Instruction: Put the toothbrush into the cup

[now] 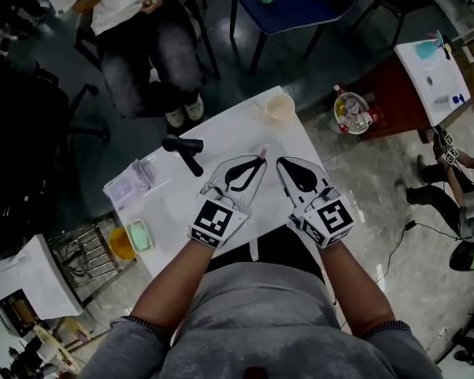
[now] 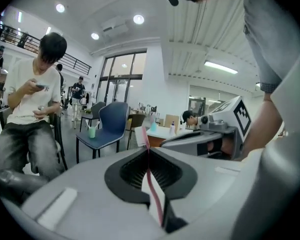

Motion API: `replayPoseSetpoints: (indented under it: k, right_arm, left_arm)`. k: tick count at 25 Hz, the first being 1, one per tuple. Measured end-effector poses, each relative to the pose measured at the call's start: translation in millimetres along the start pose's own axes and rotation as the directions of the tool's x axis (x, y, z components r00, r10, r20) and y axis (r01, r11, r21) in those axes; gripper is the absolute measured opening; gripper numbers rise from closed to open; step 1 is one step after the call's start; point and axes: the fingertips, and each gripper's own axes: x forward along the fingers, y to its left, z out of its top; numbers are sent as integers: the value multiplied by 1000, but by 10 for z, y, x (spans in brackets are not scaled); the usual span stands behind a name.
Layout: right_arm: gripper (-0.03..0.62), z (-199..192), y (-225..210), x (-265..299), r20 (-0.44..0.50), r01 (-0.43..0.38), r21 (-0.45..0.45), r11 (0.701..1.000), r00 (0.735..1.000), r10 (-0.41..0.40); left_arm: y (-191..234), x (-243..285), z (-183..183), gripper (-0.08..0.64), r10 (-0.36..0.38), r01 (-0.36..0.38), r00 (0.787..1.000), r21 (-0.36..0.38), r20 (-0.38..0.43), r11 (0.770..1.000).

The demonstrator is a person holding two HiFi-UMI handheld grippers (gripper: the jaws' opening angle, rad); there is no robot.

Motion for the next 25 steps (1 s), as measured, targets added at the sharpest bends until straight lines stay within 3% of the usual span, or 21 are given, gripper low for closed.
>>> replayPoseSetpoints:
  k: [6, 9, 25]
  right_arm:
    - [8, 287, -187, -29, 73, 23, -11, 1000, 997, -22]
    - [8, 401, -258, -14, 98, 27, -30, 999, 995, -24]
    - [8, 625, -651, 74, 155, 41, -65, 997, 987, -30]
  left_arm:
    - [83, 99, 414, 15, 12, -12, 989, 1, 150, 1000]
    - [115, 160, 532, 15, 31, -28, 987, -23, 156, 999]
    - [282, 572, 731, 15, 65, -74, 974, 32, 216, 997]
